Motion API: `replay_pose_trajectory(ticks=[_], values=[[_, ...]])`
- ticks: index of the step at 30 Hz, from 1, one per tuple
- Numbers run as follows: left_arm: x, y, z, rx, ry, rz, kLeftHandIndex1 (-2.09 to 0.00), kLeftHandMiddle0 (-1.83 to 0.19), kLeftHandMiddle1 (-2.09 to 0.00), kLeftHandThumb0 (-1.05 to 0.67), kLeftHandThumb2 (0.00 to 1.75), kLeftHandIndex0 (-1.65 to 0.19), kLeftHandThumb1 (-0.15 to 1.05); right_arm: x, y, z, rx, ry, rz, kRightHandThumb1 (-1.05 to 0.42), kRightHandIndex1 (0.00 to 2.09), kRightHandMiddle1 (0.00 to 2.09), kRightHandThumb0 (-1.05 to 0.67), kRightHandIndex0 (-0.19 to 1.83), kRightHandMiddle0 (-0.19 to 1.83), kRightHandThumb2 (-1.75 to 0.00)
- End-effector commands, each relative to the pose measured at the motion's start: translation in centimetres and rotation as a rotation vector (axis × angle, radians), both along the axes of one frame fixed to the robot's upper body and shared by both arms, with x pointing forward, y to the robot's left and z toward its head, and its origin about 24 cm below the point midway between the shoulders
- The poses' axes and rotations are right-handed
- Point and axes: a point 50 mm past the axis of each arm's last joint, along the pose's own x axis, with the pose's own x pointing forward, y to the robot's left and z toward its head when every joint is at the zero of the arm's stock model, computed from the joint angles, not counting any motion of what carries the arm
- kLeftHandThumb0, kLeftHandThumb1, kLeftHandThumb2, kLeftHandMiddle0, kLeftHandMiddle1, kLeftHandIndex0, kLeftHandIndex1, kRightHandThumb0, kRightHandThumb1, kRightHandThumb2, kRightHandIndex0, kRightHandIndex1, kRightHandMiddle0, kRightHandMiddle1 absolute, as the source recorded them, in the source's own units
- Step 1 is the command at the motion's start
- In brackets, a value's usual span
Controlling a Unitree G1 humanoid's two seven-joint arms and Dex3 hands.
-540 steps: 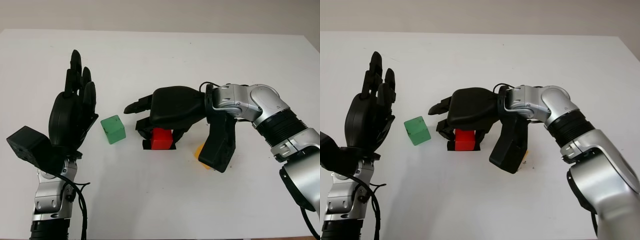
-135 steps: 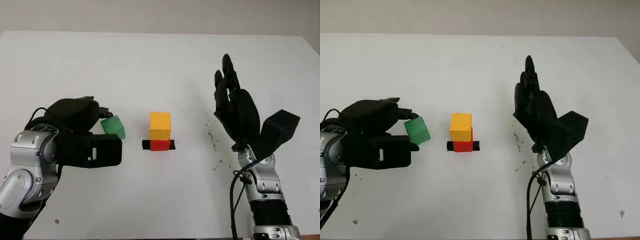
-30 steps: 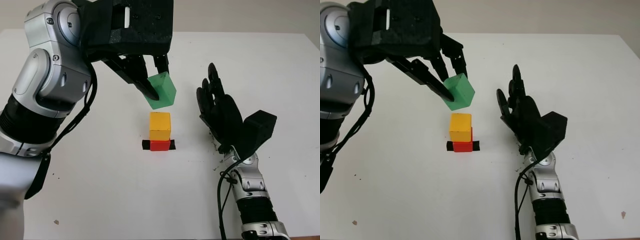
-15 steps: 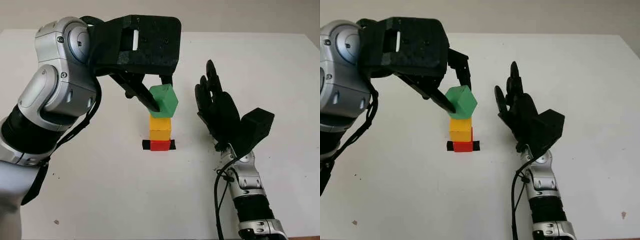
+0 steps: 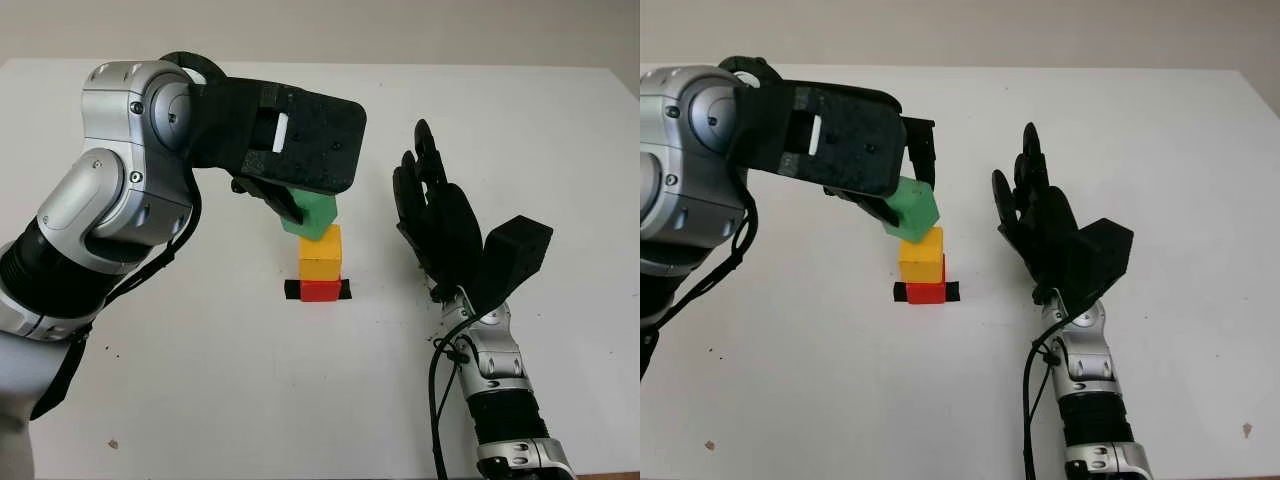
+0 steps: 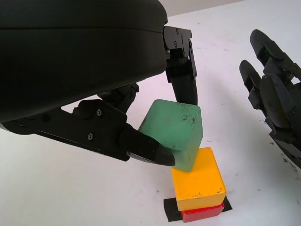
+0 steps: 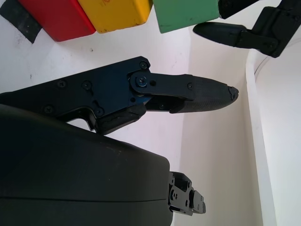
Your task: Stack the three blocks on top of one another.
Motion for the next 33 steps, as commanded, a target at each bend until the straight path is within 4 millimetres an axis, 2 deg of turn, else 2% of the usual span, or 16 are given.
replay_pose_trajectory(ticks=[1,3,4,6,7,9,12,14,15,16,22,26,27,28,30,33], values=[[-0.07,-0.14,0.02,-0.005,0.005,0.003,-1.96,-0.77,-2.09,-0.2,0.12,0.14,1.05,0.14,-0.03,0.32,-0.004,-0.017,-0.002,-1.05,0.0,0.05,-0.76,-0.19,-0.19,-0.48],[-0.06,-0.19,0.0,-0.008,0.011,0.013,-1.59,-0.68,-2.09,-0.21,0.11,0.17,1.04,0.14,-0.02,0.37,0.008,-0.015,0.001,-1.05,0.0,0.04,-0.77,-0.19,-0.19,-0.47],[-0.07,-0.23,0.0,0.005,0.009,0.016,-1.55,-0.63,-2.09,-0.21,0.1,0.18,1.04,0.15,-0.02,0.38,0.01,-0.014,0.0,-1.05,0.0,0.04,-0.78,-0.19,-0.19,-0.47],[-0.09,-0.28,-0.03,0.012,0.009,0.02,-1.64,-0.49,-2.09,-0.23,0.09,0.16,1.05,0.15,-0.02,0.37,0.014,-0.013,-0.002,-1.05,0.0,0.04,-0.79,-0.19,-0.19,-0.46],[-0.11,-0.31,-0.05,0.01,0.012,0.017,-1.86,-0.49,-2.09,-0.23,0.09,0.07,1.04,0.15,-0.04,0.36,0.019,-0.011,-0.002,-1.05,0.0,0.04,-0.78,-0.19,-0.19,-0.46],[-0.12,-0.38,-0.04,0.006,0.017,0.015,-2.05,-0.6,-2.09,-0.23,0.1,-0.4,1.04,0.15,-0.06,0.31,0.018,-0.012,-0.002,-1.05,0.0,0.04,-0.75,-0.19,-0.19,-0.46],[-0.13,-0.5,0.0,0.012,0.019,0.015,-2.09,-0.73,-2.09,-0.24,0.12,-0.56,1.05,0.17,-0.1,0.24,0.011,-0.01,-0.001,-1.05,0.0,0.05,-0.76,-0.19,-0.19,-0.47],[-0.17,-0.58,0.04,0.01,0.026,0.006,-2.09,-0.78,-2.09,-0.23,0.14,-0.48,1.05,0.18,-0.07,0.22,0.012,-0.01,-0.004,-1.05,0.0,0.05,-0.77,-0.19,-0.19,-0.47],[-0.2,-0.61,0.08,0.01,0.032,0.001,-2.09,-0.7,-2.09,-0.23,0.14,-0.25,1.05,0.17,-0.05,0.22,0.012,-0.01,-0.005,-1.05,0.0,0.05,-0.77,-0.19,-0.19,-0.47],[-0.23,-0.62,0.12,0.008,0.034,-0.004,-2.09,-0.69,-2.09,-0.23,0.15,-0.23,1.04,0.17,-0.04,0.22,0.012,-0.01,-0.004,-1.05,0.0,0.05,-0.76,-0.19,-0.19,-0.47],[-0.34,-0.69,0.24,-0.003,0.043,-0.014,-2.09,-0.85,-2.09,-0.24,0.14,-0.38,1.05,0.19,-0.05,0.18,0.001,-0.01,-0.006,-1.05,0.0,0.05,-0.77,-0.19,-0.19,-0.48],[-0.45,-0.76,0.25,-0.025,0.061,-0.016,-2.09,-0.97,-2.09,-0.22,0.13,-0.59,1.05,0.15,-0.05,0.19,-0.003,-0.009,-0.007,-1.05,0.0,0.04,-0.76,-0.19,-0.19,-0.48],[-0.48,-0.82,0.27,-0.023,0.061,-0.024,-2.08,-1.0,-2.09,-0.24,0.14,-0.48,1.04,0.14,-0.05,0.16,-0.009,-0.006,-0.011,-1.05,0.0,0.05,-0.76,-0.19,-0.18,-0.48],[-0.49,-0.88,0.3,-0.017,0.06,-0.03,-2.06,-0.99,-2.09,-0.24,0.14,-0.15,1.05,0.11,-0.05,0.13,-0.012,-0.005,-0.012,-1.05,0.0,0.05,-0.77,-0.19,-0.18,-0.48],[-0.44,-0.93,0.33,-0.014,0.062,-0.035,-2.05,-0.84,-2.09,-0.24,0.14,0.1,1.05,0.04,-0.05,0.04,-0.01,-0.011,-0.01,-1.05,0.0,0.05,-0.76,-0.19,-0.17,-0.48],[-0.36,-0.94,0.38,-0.01,0.07,-0.035,-2.09,-0.74,-2.09,-0.23,0.16,0.0,1.05,-0.02,-0.04,-0.05,-0.007,-0.016,-0.003,-1.05,0.0,0.05,-0.75,-0.19,-0.18,-0.49]])
